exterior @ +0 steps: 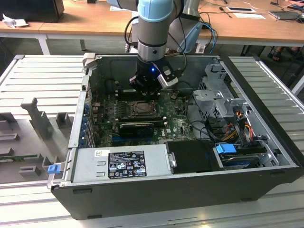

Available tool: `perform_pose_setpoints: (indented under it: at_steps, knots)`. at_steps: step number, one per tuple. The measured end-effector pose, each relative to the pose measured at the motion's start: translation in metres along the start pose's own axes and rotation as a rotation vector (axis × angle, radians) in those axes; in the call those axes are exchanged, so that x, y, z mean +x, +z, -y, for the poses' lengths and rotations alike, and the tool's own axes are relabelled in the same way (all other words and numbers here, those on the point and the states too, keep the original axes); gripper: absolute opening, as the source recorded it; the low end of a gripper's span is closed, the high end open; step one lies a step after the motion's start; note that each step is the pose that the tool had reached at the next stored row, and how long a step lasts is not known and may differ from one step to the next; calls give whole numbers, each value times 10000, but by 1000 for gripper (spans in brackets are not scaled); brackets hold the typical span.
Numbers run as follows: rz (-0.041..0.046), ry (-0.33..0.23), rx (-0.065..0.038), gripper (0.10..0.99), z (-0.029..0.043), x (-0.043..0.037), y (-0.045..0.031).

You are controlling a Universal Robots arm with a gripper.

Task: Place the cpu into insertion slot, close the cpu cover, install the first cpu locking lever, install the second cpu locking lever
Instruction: 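Install the first cpu locking lever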

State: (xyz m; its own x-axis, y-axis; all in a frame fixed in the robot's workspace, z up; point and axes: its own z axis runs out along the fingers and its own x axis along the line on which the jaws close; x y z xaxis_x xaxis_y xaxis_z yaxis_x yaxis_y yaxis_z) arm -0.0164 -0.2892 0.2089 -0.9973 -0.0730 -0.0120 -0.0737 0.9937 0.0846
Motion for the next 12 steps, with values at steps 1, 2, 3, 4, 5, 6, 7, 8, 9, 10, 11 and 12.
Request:
perform_pose_setpoints:
  at_steps: [1, 2, 3, 4, 5, 6, 7, 8, 9, 10, 11, 12]
  knots:
    - [-3, 0, 14, 106, -3, 0, -38]
    - [-3, 2, 26, 106, -6, 0, -76]
    - [-4, 2, 35, 106, -7, 0, -84]
    - [-2, 1, 35, 106, -7, -1, -83]
    - [-3, 2, 38, 106, -4, 0, -85]
    - [-4, 2, 39, 106, 1, 1, -86]
    - [-4, 2, 39, 106, 4, 1, -86]
    - [-3, 2, 39, 106, 7, 1, -86]
    - [-4, 2, 38, 106, 9, 1, -86]
    - [-4, 1, 39, 106, 12, 1, -87]
    - [-4, 1, 39, 106, 15, 1, -87]
    - [-4, 3, 39, 106, 17, 2, -86]
